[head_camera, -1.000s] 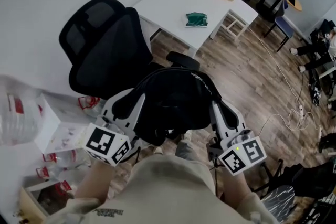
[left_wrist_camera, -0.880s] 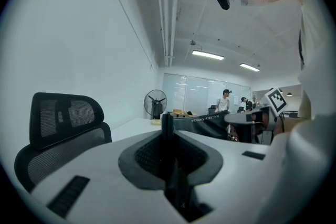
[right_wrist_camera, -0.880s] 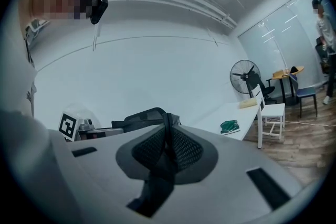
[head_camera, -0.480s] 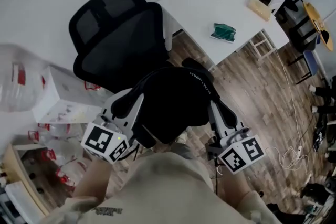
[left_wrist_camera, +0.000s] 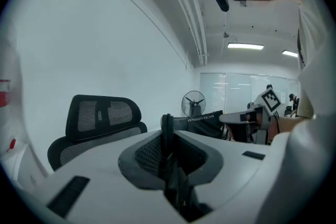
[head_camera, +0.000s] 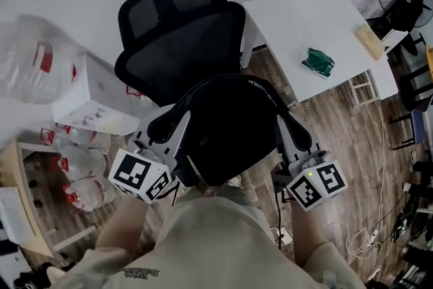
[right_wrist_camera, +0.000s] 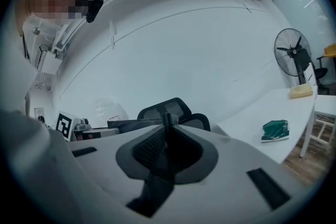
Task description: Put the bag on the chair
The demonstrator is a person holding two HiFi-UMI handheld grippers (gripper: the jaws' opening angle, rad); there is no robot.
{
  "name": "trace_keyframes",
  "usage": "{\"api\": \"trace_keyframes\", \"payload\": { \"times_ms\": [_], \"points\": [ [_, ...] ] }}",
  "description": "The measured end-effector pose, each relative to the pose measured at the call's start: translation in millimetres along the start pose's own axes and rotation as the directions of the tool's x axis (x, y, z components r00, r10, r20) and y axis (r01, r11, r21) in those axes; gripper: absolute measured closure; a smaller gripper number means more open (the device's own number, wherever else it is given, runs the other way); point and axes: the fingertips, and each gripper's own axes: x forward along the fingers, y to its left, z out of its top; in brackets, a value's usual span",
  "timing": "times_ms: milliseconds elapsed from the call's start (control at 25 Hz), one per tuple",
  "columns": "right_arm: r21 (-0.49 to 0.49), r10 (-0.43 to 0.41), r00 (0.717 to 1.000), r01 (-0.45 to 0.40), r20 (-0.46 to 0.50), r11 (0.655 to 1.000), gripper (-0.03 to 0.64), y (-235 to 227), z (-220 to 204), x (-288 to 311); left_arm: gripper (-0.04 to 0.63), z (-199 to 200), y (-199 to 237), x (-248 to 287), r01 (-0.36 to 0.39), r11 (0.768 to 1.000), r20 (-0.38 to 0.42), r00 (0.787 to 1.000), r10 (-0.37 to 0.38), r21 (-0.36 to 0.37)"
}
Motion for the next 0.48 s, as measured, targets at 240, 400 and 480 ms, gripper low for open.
{"api": "trace_keyframes", "payload": {
  "times_ms": [240,400,480],
  "points": [
    [0.051,0.049,0.999,-0.048,-0.022,0.998,0.557,-13,-8,29,0.528,-10,18,2,-0.062,0.998,0.024,0.998,0.062,-0.004],
    [-0.015,0.060,0.997,-0.061,-0.042,0.998,0.557,-17,-19,45,0.528,-23,30,5,-0.093,0.996,0.025,0.995,0.093,-0.007],
    [-0.044,0.065,0.997,-0.067,-0.051,0.997,0.557,-20,-27,52,0.528,-31,37,8,-0.098,0.995,0.013,0.995,0.098,-0.018]
  ]
}}
